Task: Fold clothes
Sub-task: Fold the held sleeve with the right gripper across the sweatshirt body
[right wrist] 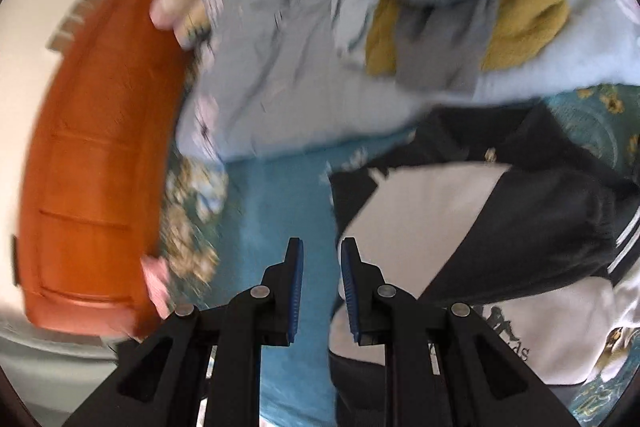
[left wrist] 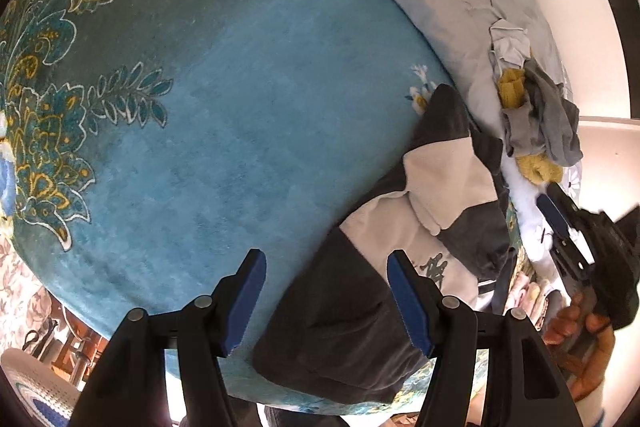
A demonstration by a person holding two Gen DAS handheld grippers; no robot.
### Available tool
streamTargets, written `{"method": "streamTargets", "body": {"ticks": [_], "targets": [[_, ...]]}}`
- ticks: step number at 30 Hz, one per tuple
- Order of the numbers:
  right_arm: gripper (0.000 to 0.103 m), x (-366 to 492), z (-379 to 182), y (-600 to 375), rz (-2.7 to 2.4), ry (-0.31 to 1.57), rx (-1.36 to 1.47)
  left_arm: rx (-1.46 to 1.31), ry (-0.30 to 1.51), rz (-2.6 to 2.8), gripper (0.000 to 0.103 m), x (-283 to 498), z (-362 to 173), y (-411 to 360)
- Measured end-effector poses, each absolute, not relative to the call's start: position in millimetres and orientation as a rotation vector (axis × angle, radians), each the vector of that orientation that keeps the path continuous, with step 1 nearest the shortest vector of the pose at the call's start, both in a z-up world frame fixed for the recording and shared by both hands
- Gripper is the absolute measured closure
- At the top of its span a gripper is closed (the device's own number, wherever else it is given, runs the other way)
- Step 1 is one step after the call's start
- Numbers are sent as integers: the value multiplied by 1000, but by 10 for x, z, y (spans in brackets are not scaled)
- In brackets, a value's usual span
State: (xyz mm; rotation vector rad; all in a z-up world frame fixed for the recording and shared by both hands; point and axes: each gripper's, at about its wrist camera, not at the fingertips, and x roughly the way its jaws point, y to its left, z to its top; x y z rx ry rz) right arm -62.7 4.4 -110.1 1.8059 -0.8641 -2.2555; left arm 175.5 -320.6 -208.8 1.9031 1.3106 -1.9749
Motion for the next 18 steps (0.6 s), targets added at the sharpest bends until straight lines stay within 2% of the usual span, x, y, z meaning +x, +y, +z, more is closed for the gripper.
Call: {"method": "streamTargets", "body": {"ticks": [4,10,12,14,16,18], "targets": [[83,-702,-1339,-166,-2207,-801,1886,1925,1313,-1949,35,1817,-2186,-3239],[83,-599,-1371,-135,-2228,-727,1931,1964,1297,-1943,35,1748,-2260,-3175],[78,-522,-1344,66,-2277,-691,1971,1982,1278,-1958,35,1696,-2264,-3126],[62,-435,-1325,382,-2344,-633,2033,2005,1256,-1972,35,1641,-2279,-3051],[54,-343,-1294,794,-2425,-552,2125,2024,1244,-1975,34,1613,-2304,-2983],[51,-256,-1271,1167,-2476,-498,2204,2042,1234,-1974,34,1597,-2335,-2903]]}}
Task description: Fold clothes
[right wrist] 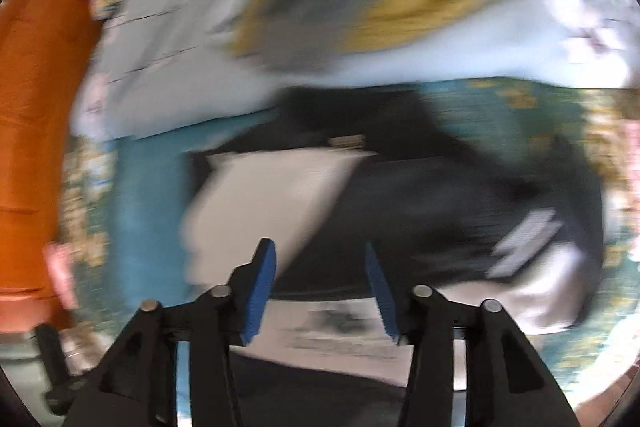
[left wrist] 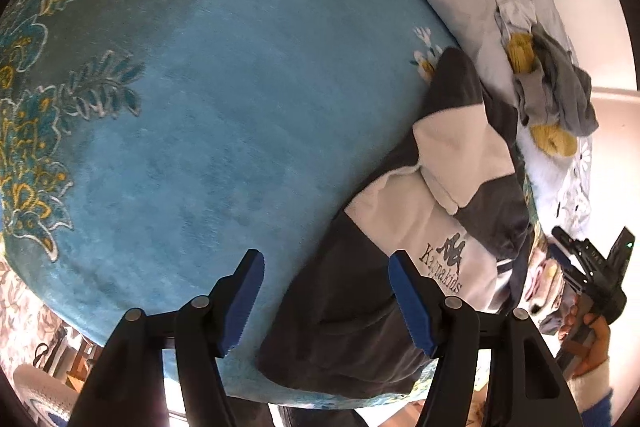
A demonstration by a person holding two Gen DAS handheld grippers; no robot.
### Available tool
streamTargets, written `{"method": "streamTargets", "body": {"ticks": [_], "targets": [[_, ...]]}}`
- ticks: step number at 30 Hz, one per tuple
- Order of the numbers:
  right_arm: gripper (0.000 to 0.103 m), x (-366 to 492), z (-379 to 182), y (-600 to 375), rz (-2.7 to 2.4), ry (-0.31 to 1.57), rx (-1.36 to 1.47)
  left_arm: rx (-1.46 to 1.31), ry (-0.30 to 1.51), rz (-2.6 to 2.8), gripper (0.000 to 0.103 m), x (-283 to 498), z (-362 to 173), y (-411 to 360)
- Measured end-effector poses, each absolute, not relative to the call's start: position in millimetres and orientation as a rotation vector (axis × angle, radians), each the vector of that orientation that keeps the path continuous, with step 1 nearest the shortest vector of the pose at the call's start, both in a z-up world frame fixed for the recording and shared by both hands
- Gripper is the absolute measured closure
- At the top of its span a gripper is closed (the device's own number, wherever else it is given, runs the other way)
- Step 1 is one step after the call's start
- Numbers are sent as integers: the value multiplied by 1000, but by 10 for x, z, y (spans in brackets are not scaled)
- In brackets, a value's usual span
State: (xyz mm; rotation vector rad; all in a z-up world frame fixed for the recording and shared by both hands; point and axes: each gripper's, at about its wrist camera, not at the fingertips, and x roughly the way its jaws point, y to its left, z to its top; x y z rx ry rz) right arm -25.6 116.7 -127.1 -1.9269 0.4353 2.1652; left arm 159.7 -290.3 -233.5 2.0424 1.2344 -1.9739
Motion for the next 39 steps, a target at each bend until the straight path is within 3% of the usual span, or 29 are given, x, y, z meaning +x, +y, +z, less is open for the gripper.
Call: {"method": "streamTargets", "body": {"ticks": [8,19,24,26,31,34,39], "targets": [[47,-8,-1491,2315,1919,278,-1950,2120,1210,-1909,33,1674,-2545,-2497],[48,-354,-2199,2595,1825,64,-2056,2141,1219,-1839,33,1863,-2664,-2156],[63,-433,-2377,2710,1772,-34,-2107,2147,1225,-1827,33,1851,-2680,-2107],[75,-435,-2326,2765,1769,-44,-2103,2148,1235,-1832,33,1825,-2669,-2105],[88,-215,-1894,3126,1834,284,-1896,2139,1256,-1867,33,1738,-2615,-2143],[91,106,-1528,3396,1912,614,-1689,2131,1269,-1883,33,1707,-2613,-2204],[91,324,-927,3235,2125,800,-1517,2128,1290,-1888,33,1716,-2667,-2348]]}}
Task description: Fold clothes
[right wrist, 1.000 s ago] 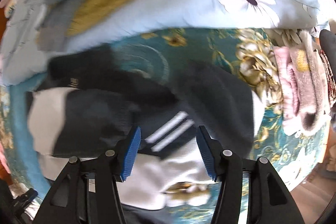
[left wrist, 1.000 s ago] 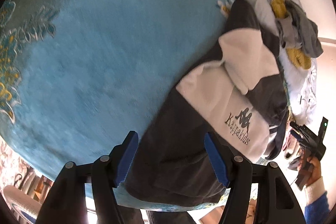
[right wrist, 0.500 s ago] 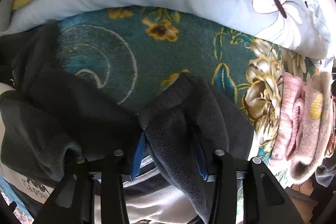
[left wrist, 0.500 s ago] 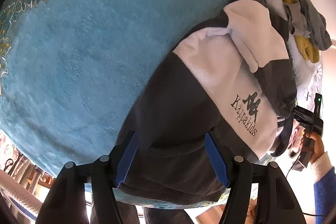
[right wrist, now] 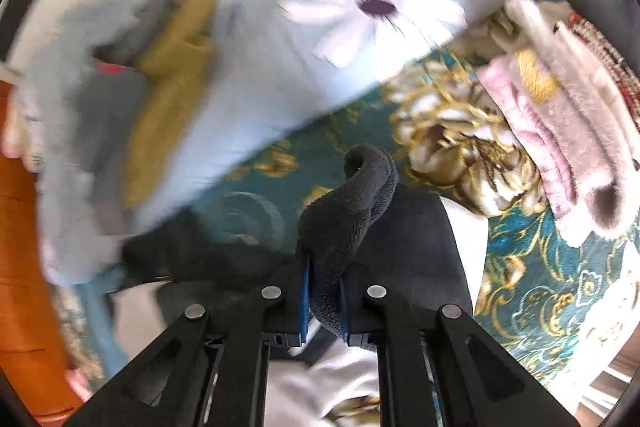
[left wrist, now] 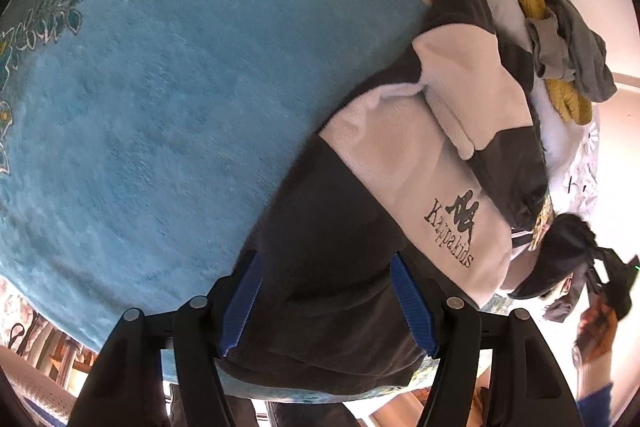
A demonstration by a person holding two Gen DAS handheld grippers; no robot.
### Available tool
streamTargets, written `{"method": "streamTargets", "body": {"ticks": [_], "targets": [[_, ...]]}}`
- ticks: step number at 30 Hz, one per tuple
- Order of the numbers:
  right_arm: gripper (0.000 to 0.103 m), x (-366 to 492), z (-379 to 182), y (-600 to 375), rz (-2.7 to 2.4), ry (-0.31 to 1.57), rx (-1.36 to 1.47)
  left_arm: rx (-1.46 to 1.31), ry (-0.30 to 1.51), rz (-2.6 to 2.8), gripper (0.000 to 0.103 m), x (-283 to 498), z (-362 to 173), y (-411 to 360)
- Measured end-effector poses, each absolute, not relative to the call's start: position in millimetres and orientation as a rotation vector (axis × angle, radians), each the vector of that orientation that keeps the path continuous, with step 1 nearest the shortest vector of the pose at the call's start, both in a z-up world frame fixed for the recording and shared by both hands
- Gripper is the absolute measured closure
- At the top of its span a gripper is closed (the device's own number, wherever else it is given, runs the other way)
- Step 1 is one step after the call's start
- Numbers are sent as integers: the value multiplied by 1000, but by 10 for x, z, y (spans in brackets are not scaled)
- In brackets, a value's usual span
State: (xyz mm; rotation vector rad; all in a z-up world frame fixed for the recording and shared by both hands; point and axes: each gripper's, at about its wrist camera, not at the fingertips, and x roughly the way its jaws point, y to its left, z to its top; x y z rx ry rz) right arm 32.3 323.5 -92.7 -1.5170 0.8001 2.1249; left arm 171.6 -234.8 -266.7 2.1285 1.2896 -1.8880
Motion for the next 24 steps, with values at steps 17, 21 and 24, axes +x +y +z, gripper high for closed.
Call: {"method": "streamTargets", "body": {"ticks": [17,21,24], "targets": [[91,-937,-1241,190,2535,710,-1839,2035,1406,-1850,33,1965,-2776,-2853],[91,-876,-1730,-218,2442,555,-1997,2026,1429,-1830,33,2009,-2832,-2912],[88,-838,-1998,-363,2374,450,-2087,2023,1442,-1826,33,2013,-2860,-2927]]}}
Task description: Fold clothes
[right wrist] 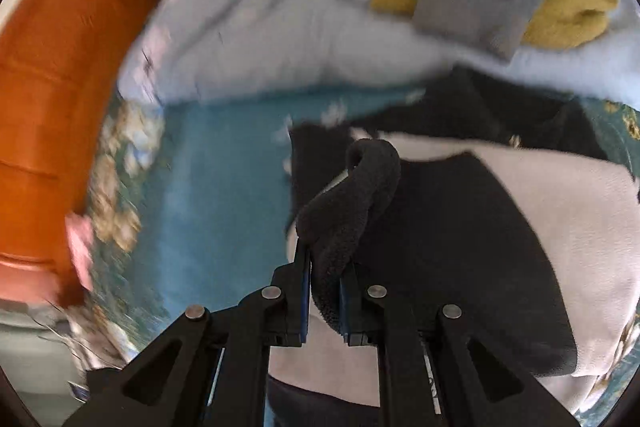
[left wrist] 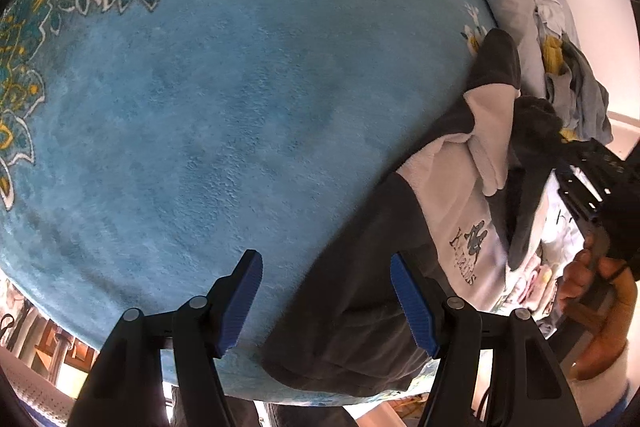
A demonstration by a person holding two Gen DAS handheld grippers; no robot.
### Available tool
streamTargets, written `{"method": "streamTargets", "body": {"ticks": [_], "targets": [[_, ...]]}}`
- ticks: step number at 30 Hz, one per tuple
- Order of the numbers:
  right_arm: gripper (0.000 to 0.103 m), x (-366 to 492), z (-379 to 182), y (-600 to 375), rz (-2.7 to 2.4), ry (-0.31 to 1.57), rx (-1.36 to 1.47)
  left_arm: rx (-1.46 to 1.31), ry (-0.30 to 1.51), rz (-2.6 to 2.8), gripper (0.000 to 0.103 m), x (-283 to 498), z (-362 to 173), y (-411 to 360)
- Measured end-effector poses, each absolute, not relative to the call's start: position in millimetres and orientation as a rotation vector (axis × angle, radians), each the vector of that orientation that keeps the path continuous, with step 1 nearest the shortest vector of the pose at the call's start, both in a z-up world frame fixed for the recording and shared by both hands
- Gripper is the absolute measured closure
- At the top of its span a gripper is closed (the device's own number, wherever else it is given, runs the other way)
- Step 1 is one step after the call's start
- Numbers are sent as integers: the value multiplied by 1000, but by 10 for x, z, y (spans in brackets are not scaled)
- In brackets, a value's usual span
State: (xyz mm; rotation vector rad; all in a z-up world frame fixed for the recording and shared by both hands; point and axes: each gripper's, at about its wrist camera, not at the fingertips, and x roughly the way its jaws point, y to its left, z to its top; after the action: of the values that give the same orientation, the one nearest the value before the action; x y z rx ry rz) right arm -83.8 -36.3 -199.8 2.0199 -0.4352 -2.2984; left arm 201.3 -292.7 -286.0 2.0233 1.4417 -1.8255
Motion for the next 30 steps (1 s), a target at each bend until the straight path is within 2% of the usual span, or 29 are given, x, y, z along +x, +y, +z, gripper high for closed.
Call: {"method": "streamTargets", "body": {"ticks": [3,4,6,8,10,12,14,15,18,22,24,28,30], "targets": [[79,-854,-2121,-466,-2256,-357,2070,2033,1440,-1836,33,1978,-2849,-2930],[72,-859,-2143,-485,-2239,-345,2074,2036,1439,-1839,32,1966,-2845,-2931],[68,-853,-2120,-505,-2226,-339,2062,2043,1433,-1854,33,1909,-2808,-2922],[52,-846,-2032,-519,-2219,-305,2053,2048,1426,-1880,33,1832,-2751,-2903],[50,-800,-1862,-502,-2229,-262,2024,2049,1418,-1919,33,1719,-2658,-2872],[44,-743,-1687,-428,-2250,-249,2001,2059,1410,-1961,32,1602,-2572,-2825],[27,-644,-1477,-285,-2287,-274,1972,2078,1391,-1998,32,1505,-2509,-2761],[24,-589,-1390,-191,-2313,-302,1965,2091,1375,-2019,32,1462,-2484,-2722],[21,-360,-1175,182,-2391,-373,1989,2139,1327,-2074,32,1377,-2452,-2605],[17,135,-1151,715,-2451,-463,2100,2238,1216,-2109,32,1458,-2540,-2455],[9,484,-1238,1004,-2438,-577,2182,2282,1148,-2121,32,1537,-2590,-2386],[9,1285,-1525,1466,-2351,-884,2312,2367,931,-2175,33,1741,-2653,-2238],[9,1609,-1630,1603,-2318,-953,2367,2387,865,-2189,33,1866,-2679,-2173]]}}
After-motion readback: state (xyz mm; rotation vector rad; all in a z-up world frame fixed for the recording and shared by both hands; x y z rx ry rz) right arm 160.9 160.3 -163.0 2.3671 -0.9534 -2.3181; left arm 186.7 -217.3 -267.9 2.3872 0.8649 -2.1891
